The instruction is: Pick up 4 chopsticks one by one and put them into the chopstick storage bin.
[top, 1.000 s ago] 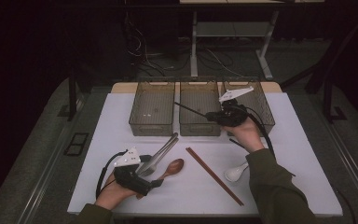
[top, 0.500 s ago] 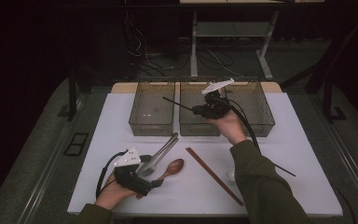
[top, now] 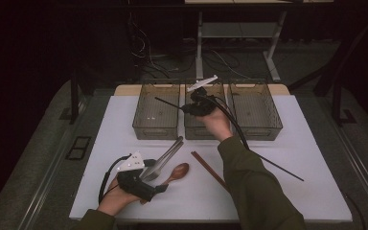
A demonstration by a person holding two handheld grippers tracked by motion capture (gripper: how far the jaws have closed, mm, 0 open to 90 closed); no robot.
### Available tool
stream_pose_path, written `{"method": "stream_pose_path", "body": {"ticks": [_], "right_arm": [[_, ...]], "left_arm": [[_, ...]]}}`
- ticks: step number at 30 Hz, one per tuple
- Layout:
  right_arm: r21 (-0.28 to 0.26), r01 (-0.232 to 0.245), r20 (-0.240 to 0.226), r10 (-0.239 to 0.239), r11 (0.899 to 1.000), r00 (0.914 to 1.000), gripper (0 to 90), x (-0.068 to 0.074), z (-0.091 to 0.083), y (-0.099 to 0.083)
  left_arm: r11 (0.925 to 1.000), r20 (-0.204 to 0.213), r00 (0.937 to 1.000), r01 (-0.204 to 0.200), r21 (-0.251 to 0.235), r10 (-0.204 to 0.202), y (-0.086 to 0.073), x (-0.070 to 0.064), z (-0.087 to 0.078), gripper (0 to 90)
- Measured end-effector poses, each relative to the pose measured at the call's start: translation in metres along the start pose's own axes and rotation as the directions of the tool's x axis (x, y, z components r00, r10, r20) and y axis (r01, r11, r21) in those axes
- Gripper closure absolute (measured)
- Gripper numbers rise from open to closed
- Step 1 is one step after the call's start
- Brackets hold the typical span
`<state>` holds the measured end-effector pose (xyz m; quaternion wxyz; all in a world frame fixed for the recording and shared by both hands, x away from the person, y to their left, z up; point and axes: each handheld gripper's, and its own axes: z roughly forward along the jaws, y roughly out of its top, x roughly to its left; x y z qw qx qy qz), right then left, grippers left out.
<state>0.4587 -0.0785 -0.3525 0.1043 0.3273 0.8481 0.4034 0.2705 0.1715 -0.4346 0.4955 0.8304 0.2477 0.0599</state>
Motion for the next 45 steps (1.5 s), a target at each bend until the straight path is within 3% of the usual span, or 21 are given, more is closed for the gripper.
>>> {"method": "stream_pose_path", "body": {"ticks": [17,22,34,36,37,39,45], "right_arm": [[0.082,-0.011,0.036,0.008,0.997,0.9993,85.6,0.015,0.058,0.026],[0.107,-0.020,0.066,0.013,0.994,0.9978,85.6,0.015,0.067,0.031],[0.127,-0.035,0.077,0.025,0.991,0.9967,85.1,0.016,0.083,0.036],[0.112,-0.030,0.084,0.021,0.993,0.9963,82.6,0.017,0.084,0.038],[0.096,-0.029,0.086,0.021,0.995,0.9961,71.4,0.017,0.084,0.039],[0.093,-0.031,0.091,0.022,0.995,0.9956,64.9,0.018,0.082,0.040],[0.090,-0.049,0.066,0.043,0.995,0.9969,52.0,0.014,0.077,0.039]], "left_arm": [[1.0000,0.004,1.0000,-0.007,-0.002,0.007,0.001,0.000,-0.001,0.0],[1.0000,0.007,1.0000,-0.002,-0.004,0.002,0.001,-0.001,-0.001,0.0],[1.0000,0.008,1.0000,-0.004,-0.006,0.004,0.001,-0.001,-0.001,0.0],[1.0000,0.008,1.0000,-0.006,-0.007,0.006,0.001,-0.001,-0.001,0.0],[1.0000,0.008,1.0000,-0.006,-0.007,0.006,0.001,-0.001,-0.001,0.0],[1.0000,0.007,1.0000,-0.005,-0.008,0.005,0.001,-0.001,-0.002,0.0],[1.0000,0.007,1.0000,-0.007,-0.005,0.007,0.001,-0.001,-0.001,0.0]]}}
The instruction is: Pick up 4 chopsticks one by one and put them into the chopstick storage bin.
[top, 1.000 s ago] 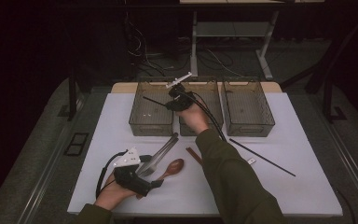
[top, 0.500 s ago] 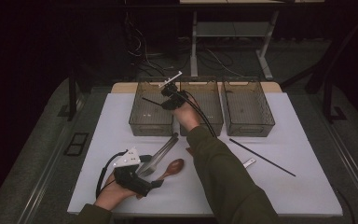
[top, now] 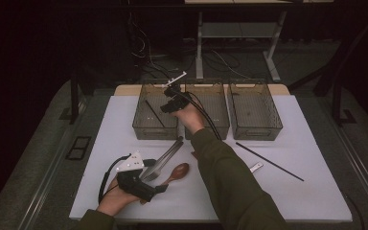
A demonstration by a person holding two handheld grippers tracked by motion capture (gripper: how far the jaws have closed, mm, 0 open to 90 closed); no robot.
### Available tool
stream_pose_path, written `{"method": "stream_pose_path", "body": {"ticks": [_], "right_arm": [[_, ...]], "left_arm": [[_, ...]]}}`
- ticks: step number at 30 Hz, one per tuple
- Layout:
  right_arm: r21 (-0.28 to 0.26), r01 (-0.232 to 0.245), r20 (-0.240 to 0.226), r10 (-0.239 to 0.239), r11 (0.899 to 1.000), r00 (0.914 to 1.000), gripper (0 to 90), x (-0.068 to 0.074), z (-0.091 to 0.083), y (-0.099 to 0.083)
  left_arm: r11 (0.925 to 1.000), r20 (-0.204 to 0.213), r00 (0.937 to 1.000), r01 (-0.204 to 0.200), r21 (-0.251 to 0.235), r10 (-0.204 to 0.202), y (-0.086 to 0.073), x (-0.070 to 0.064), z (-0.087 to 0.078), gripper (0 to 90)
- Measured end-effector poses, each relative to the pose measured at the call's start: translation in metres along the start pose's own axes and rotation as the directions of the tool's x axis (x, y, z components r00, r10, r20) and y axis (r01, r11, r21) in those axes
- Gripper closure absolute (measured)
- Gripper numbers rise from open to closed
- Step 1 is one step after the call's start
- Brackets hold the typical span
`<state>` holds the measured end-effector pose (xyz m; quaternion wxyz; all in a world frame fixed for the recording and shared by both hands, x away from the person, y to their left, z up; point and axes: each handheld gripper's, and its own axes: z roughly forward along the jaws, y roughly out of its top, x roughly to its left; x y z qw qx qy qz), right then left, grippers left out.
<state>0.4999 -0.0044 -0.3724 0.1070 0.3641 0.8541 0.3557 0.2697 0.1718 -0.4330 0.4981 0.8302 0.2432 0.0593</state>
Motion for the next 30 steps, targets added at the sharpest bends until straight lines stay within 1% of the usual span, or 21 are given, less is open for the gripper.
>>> {"method": "stream_pose_path", "body": {"ticks": [2,3,4,7,8,9,13,17,18,21,22,23,27,28,30], "right_arm": [[-0.007,-0.008,-0.012,0.007,1.000,0.9999,47.6,-0.001,-0.004,-0.001],[-0.020,-0.009,-0.036,0.008,1.000,0.9993,45.1,-0.002,-0.008,-0.003],[-0.020,-0.009,-0.036,0.008,1.000,0.9993,45.1,-0.002,-0.008,-0.003],[-0.034,-0.002,-0.054,0.000,0.999,0.9985,41.4,-0.004,-0.015,-0.006],[-0.039,-0.004,-0.070,0.001,0.999,0.9975,40.3,-0.004,-0.018,-0.007],[-0.042,-0.005,-0.074,0.002,0.999,0.9972,39.8,-0.004,-0.020,-0.009],[-0.070,0.026,-0.109,-0.034,0.997,0.9934,38.0,-0.006,-0.035,-0.016],[-0.095,0.052,-0.125,-0.064,0.994,0.9901,36.1,-0.008,-0.052,-0.025],[-0.100,0.055,-0.125,-0.067,0.993,0.9899,35.5,-0.009,-0.056,-0.027],[-0.113,0.060,-0.137,-0.075,0.992,0.9877,34.1,-0.012,-0.067,-0.034],[-0.123,0.064,-0.145,-0.082,0.990,0.9861,33.3,-0.014,-0.073,-0.039],[-0.123,0.064,-0.145,-0.082,0.990,0.9861,33.3,-0.014,-0.073,-0.039],[-0.155,0.074,-0.165,-0.100,0.985,0.9812,32.8,-0.018,-0.086,-0.050],[-0.162,0.079,-0.168,-0.107,0.984,0.9800,32.4,-0.019,-0.090,-0.052],[-0.172,0.085,-0.180,-0.116,0.981,0.9767,31.3,-0.021,-0.099,-0.061]], "left_arm": [[1.0000,-0.001,1.0000,-0.001,0.001,0.001,0.000,0.000,0.000,0.0],[1.0000,-0.001,1.0000,0.000,0.001,0.000,0.000,0.000,0.000,0.0],[1.0000,-0.001,1.0000,0.000,0.001,0.000,0.000,0.000,0.000,0.0],[1.0000,-0.001,1.0000,-0.006,0.003,0.006,0.000,0.000,0.000,0.0],[1.0000,-0.001,1.0000,-0.006,0.003,0.006,0.000,0.000,0.000,0.0],[1.0000,-0.002,1.0000,-0.005,0.003,0.005,0.000,0.000,0.000,0.0],[1.0000,-0.004,1.0000,-0.003,0.004,0.003,-0.001,0.000,0.000,0.0],[1.0000,-0.008,1.0000,-0.002,0.003,0.002,-0.001,0.000,0.000,0.0],[1.0000,-0.007,1.0000,0.004,0.001,-0.004,-0.001,0.000,0.000,0.0],[1.0000,-0.008,1.0000,0.001,0.003,-0.001,-0.001,0.001,0.000,0.0],[1.0000,-0.007,1.0000,0.001,0.004,-0.001,-0.001,0.000,0.000,0.0],[1.0000,-0.009,1.0000,-0.003,0.008,0.004,-0.001,0.001,0.000,0.0],[1.0000,-0.010,0.9999,0.005,0.003,-0.005,-0.001,0.000,0.000,0.0],[1.0000,-0.011,0.9999,-0.005,0.005,0.005,-0.001,0.001,0.000,0.0],[1.0000,-0.009,0.9999,0.007,0.006,-0.007,-0.001,0.001,0.000,0.0]]}}
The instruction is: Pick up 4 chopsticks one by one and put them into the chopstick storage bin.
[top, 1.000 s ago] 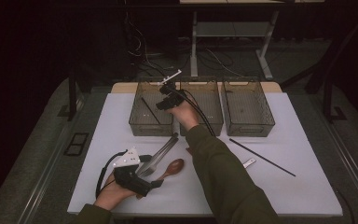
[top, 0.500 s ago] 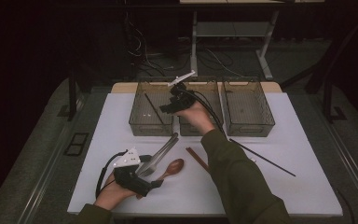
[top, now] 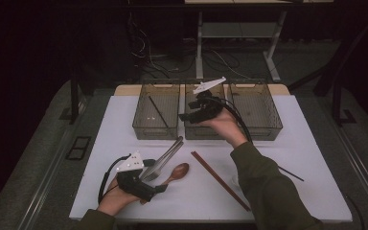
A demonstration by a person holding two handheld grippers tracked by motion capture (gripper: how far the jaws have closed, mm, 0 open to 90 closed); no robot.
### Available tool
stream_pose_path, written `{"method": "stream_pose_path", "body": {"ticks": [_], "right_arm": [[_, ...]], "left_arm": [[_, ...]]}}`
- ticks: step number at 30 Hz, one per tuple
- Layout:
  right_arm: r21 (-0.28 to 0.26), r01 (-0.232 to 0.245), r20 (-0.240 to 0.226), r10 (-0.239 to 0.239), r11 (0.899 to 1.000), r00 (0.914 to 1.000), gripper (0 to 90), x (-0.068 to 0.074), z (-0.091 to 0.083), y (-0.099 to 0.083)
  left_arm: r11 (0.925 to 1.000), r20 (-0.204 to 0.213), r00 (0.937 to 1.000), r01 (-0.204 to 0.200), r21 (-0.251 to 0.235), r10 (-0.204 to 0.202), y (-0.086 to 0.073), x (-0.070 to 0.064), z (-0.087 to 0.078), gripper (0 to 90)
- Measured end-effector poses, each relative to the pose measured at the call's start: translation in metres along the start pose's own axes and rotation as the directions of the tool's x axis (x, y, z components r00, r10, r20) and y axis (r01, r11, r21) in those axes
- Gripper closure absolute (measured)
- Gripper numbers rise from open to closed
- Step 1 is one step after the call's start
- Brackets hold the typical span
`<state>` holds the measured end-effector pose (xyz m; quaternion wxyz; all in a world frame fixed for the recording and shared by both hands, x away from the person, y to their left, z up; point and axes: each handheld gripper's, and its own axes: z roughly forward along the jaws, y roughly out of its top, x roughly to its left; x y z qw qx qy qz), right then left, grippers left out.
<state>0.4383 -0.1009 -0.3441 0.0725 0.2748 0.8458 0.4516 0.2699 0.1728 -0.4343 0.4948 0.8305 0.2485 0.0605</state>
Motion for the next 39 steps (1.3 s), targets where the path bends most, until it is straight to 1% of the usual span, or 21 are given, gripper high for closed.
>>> {"method": "stream_pose_path", "body": {"ticks": [1,3,5,6,7,10,11,12,13,15,25,29,32,36,39], "right_arm": [[0.000,0.000,0.000,0.000,1.000,1.0000,31.3,0.000,0.000,0.000],[-0.008,0.009,-0.003,-0.009,1.000,1.0000,30.6,0.000,-0.007,-0.005],[-0.015,0.006,-0.013,-0.006,1.000,0.9999,29.4,0.000,-0.013,-0.010],[-0.024,0.015,-0.018,-0.016,1.000,0.9997,28.7,0.000,-0.021,-0.015],[-0.024,0.015,-0.018,-0.016,1.000,0.9997,28.7,0.000,-0.021,-0.015],[-0.042,0.022,-0.021,-0.022,0.999,0.9995,27.8,0.001,-0.031,-0.021],[-0.047,0.024,-0.021,-0.025,0.999,0.9995,26.8,0.002,-0.038,-0.025],[-0.047,0.024,-0.021,-0.025,0.999,0.9995,26.8,0.002,-0.038,-0.025],[-0.049,0.037,-0.022,-0.039,0.998,0.9990,25.3,0.002,-0.043,-0.030],[-0.051,0.034,-0.021,-0.036,0.998,0.9991,25.3,0.002,-0.046,-0.032],[-0.062,0.032,-0.025,-0.033,0.998,0.9991,24.9,0.002,-0.071,-0.061],[-0.060,0.027,-0.022,-0.028,0.998,0.9993,24.9,0.001,-0.083,-0.075],[-0.056,0.018,-0.012,-0.019,0.998,0.9997,25.0,-0.001,-0.094,-0.087],[-0.060,0.005,0.005,-0.005,0.998,1.0000,24.9,-0.004,-0.107,-0.098],[-0.061,0.006,0.018,-0.005,0.998,0.9998,24.9,-0.005,-0.118,-0.106]], "left_arm": [[1.0000,0.000,1.0000,0.001,0.000,-0.001,0.000,0.000,0.000,0.0],[1.0000,0.001,1.0000,0.002,0.001,-0.002,0.000,0.000,0.000,0.0],[1.0000,0.001,1.0000,0.004,0.004,-0.004,0.000,0.000,-0.001,0.0],[1.0000,0.002,1.0000,0.003,0.003,-0.003,0.000,0.000,-0.001,0.0],[1.0000,0.001,1.0000,0.002,0.003,-0.002,0.000,0.001,-0.001,0.0],[1.0000,0.002,1.0000,0.005,0.000,-0.005,0.000,0.000,-0.001,0.0],[1.0000,0.001,1.0000,0.006,-0.001,-0.006,0.000,0.000,-0.001,0.0],[1.0000,0.001,1.0000,0.007,-0.002,-0.007,0.000,0.000,-0.001,0.0],[1.0000,0.000,1.0000,0.008,-0.004,-0.008,0.000,0.000,-0.001,0.0],[1.0000,-0.001,1.0000,0.004,-0.001,-0.004,0.000,0.000,-0.001,0.0],[1.0000,-0.002,1.0000,0.006,-0.003,-0.006,-0.001,0.000,-0.002,0.0],[1.0000,-0.003,1.0000,0.006,-0.003,-0.006,-0.001,0.000,-0.002,0.0],[1.0000,-0.004,1.0000,0.006,-0.002,-0.006,-0.001,0.000,-0.002,0.0],[1.0000,-0.006,1.0000,0.003,-0.003,-0.003,-0.001,0.000,-0.004,0.0],[1.0000,-0.008,1.0000,0.005,-0.006,-0.005,-0.001,0.000,-0.004,0.0]]}}
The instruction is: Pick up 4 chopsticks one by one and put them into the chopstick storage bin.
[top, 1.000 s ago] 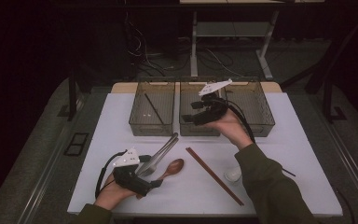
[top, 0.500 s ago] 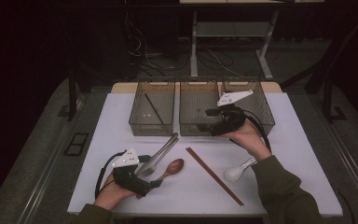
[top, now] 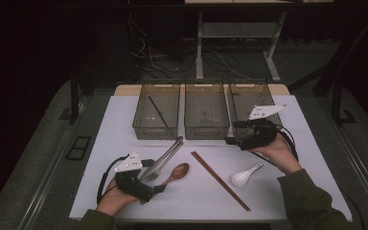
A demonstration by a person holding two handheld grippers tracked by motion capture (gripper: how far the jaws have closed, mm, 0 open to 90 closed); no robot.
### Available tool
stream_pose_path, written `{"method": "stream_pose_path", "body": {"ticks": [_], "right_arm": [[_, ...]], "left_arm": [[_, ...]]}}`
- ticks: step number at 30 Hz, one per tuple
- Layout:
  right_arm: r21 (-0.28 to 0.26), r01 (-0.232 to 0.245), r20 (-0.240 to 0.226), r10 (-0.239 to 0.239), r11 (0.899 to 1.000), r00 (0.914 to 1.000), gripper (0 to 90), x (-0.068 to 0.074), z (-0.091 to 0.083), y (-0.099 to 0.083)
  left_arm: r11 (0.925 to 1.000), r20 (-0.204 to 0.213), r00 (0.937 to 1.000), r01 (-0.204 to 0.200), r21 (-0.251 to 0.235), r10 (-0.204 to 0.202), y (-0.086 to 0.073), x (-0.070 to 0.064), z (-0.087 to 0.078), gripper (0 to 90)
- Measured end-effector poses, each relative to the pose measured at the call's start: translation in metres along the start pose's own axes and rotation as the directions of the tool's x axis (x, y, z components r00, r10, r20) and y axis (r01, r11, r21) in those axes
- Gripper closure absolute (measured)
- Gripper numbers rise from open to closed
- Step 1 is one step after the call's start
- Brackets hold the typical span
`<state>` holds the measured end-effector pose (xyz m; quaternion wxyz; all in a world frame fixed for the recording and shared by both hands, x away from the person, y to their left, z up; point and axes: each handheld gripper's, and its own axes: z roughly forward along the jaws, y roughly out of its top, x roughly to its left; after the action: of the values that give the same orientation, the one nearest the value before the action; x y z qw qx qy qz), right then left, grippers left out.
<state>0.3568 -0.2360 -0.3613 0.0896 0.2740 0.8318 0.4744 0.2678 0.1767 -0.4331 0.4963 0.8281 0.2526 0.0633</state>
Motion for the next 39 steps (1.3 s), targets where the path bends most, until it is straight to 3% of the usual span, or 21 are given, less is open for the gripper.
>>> {"method": "stream_pose_path", "body": {"ticks": [19,30,39], "right_arm": [[0.051,-0.051,0.073,0.047,0.997,0.9962,26.4,-0.015,-0.051,-0.048],[0.074,-0.109,0.108,0.100,0.991,0.9891,36.0,-0.026,-0.076,-0.079],[0.174,-0.134,0.141,0.110,0.976,0.9839,51.7,-0.034,-0.080,-0.107]], "left_arm": [[1.0000,0.001,1.0000,-0.002,-0.006,0.002,0.000,-0.001,-0.002,0.0],[1.0000,-0.003,1.0000,0.000,-0.005,-0.001,0.000,0.000,-0.002,0.0],[1.0000,-0.005,1.0000,0.001,-0.008,-0.001,0.000,0.000,-0.002,0.0]]}}
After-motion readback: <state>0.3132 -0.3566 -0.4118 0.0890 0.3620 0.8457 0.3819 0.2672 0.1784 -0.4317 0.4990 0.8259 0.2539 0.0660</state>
